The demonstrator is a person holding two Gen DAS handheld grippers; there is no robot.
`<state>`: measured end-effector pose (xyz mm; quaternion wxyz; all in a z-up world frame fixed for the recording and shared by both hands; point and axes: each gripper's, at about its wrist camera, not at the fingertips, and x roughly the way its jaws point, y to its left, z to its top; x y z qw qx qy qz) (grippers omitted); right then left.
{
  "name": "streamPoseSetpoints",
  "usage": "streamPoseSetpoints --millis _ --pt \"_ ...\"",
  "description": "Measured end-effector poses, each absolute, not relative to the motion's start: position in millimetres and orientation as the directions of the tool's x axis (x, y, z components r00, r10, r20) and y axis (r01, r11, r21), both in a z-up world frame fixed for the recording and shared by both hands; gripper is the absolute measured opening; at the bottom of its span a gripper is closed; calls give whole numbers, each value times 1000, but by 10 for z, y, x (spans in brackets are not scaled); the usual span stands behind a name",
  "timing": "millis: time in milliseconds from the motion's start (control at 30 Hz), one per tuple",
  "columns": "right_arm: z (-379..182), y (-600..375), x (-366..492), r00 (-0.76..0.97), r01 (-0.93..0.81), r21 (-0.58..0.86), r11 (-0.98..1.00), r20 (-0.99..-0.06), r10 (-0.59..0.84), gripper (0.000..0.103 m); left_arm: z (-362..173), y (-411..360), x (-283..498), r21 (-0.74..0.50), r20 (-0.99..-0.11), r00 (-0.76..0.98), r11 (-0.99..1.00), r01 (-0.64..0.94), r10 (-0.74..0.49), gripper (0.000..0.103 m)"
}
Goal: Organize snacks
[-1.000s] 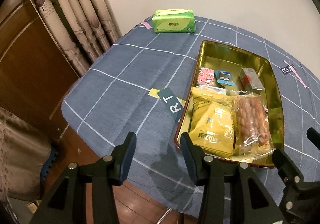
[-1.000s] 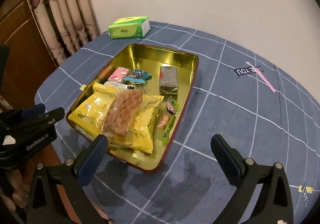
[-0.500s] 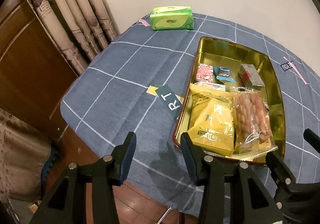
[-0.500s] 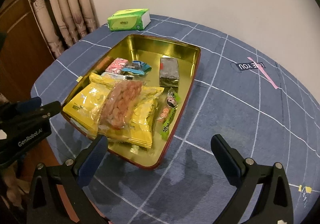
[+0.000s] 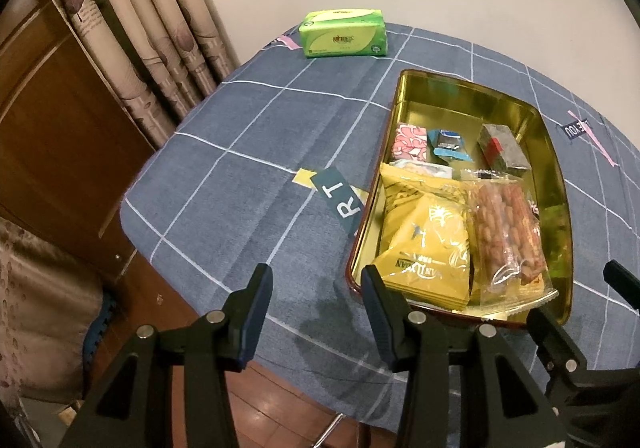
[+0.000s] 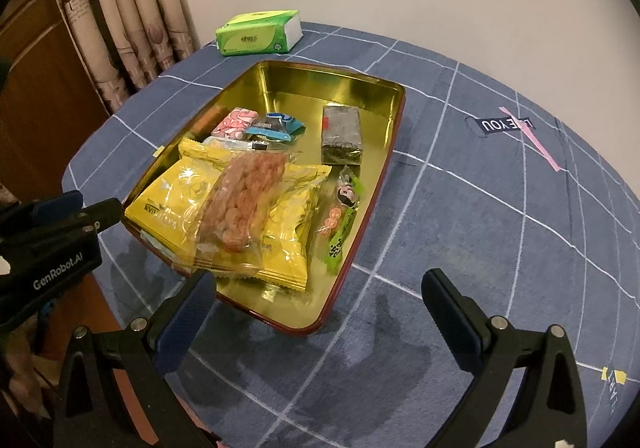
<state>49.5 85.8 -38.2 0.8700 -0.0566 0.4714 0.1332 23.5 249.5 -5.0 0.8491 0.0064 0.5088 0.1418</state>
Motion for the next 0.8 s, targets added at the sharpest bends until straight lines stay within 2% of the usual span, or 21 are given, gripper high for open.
streamPoseSetpoints --millis 800 --pt "-403 864 498 515 -286 32 958 -838 182 102 -60 2483 238 160 -865 436 960 -231 250 47"
